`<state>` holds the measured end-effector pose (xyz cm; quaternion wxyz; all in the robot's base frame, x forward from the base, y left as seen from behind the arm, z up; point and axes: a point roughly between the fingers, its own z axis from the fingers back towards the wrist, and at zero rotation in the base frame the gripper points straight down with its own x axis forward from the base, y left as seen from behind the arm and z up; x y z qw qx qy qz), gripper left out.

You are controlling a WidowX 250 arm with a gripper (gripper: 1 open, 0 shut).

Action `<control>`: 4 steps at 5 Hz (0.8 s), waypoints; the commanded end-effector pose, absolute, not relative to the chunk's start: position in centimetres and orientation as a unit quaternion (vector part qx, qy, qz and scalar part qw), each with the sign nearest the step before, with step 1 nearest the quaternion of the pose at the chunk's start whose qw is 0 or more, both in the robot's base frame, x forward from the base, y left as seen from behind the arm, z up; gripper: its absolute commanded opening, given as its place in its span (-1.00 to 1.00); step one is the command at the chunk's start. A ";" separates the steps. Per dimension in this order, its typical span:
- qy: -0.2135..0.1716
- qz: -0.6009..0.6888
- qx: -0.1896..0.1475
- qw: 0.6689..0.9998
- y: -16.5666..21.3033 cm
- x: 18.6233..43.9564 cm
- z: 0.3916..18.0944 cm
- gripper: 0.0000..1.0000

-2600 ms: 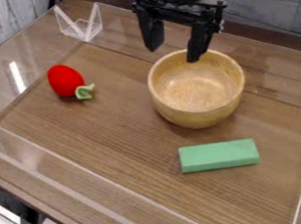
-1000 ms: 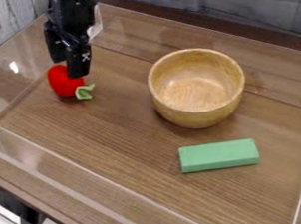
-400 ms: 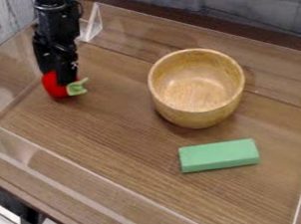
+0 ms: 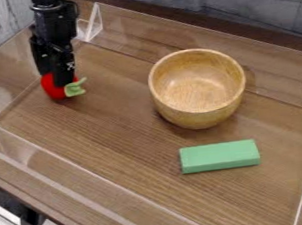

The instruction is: Move the red fruit to the right

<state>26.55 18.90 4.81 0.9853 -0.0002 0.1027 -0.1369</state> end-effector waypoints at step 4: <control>0.072 -0.124 0.015 0.990 20.6 28.3 6.4 -1.00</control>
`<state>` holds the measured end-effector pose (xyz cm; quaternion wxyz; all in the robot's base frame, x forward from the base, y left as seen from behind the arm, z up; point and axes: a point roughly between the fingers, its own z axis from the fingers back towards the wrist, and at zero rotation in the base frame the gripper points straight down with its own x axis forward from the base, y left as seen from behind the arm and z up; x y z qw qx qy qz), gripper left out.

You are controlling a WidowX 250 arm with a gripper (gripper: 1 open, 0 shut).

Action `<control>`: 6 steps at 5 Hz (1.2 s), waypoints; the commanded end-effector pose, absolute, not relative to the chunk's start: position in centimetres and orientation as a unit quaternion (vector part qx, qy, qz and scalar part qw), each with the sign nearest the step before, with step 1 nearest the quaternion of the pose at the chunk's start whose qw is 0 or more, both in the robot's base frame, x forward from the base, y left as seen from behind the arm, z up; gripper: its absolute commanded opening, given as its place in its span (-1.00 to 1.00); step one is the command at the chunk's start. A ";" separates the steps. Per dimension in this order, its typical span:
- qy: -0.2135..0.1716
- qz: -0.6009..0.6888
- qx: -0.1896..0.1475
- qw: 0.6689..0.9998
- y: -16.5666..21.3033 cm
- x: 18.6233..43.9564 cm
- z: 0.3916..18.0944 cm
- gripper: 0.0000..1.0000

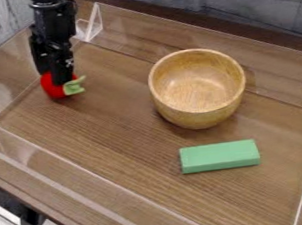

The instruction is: Move the red fruit to the right

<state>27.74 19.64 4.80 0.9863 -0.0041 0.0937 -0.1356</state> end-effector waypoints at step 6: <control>0.053 0.030 0.002 0.998 21.4 29.4 9.5 -1.00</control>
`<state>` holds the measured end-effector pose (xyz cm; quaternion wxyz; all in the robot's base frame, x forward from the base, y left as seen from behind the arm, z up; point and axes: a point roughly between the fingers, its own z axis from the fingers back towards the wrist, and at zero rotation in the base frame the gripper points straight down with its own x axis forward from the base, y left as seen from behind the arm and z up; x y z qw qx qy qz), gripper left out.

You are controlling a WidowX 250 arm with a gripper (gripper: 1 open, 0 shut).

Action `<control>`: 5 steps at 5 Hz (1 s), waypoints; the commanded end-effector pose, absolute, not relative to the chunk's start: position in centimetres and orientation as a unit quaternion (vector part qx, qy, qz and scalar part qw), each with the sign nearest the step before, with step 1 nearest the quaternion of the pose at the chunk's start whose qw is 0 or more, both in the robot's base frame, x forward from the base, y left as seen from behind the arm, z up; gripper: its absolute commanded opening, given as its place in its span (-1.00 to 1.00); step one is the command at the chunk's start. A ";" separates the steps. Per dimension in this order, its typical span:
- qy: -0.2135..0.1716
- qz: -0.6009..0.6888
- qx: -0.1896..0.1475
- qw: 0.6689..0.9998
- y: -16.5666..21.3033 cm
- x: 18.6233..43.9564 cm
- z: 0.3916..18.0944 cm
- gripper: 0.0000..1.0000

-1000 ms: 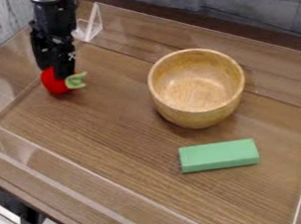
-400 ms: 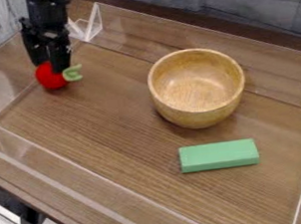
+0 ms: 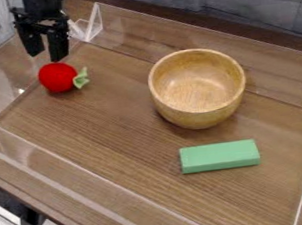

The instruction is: Move the red fruit to the right

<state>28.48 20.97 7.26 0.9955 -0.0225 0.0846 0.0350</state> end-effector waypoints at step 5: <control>0.074 0.022 -0.009 0.997 18.4 28.8 5.2 -1.00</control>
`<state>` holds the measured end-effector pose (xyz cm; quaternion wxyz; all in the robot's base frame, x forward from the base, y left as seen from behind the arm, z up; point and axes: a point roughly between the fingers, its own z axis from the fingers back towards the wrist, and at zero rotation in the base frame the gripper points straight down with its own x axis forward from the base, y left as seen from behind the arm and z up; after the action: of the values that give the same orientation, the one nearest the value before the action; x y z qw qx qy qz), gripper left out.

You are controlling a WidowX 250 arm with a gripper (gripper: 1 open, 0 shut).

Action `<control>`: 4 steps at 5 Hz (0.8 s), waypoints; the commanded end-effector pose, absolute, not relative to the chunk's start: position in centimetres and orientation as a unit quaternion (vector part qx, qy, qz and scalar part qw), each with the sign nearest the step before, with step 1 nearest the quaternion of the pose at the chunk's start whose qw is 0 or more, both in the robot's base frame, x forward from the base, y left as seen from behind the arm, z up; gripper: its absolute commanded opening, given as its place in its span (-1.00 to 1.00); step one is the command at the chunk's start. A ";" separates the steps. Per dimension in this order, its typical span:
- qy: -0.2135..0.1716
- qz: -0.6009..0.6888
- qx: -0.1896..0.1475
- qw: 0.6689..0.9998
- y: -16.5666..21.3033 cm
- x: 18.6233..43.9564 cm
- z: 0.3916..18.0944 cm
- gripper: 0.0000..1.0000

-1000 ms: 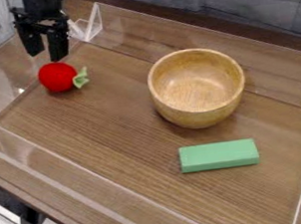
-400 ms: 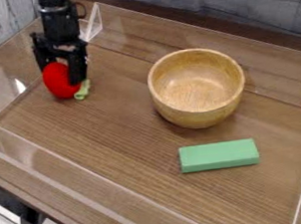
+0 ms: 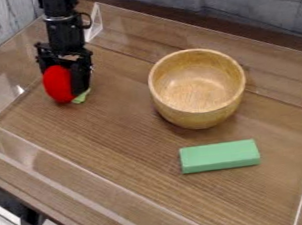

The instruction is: Move the red fruit to the right

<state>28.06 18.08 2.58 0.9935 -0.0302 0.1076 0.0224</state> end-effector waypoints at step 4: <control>0.031 0.028 -0.034 0.999 18.2 30.7 10.7 -1.00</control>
<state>29.94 17.98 7.78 0.9955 -0.0564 0.0691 0.0314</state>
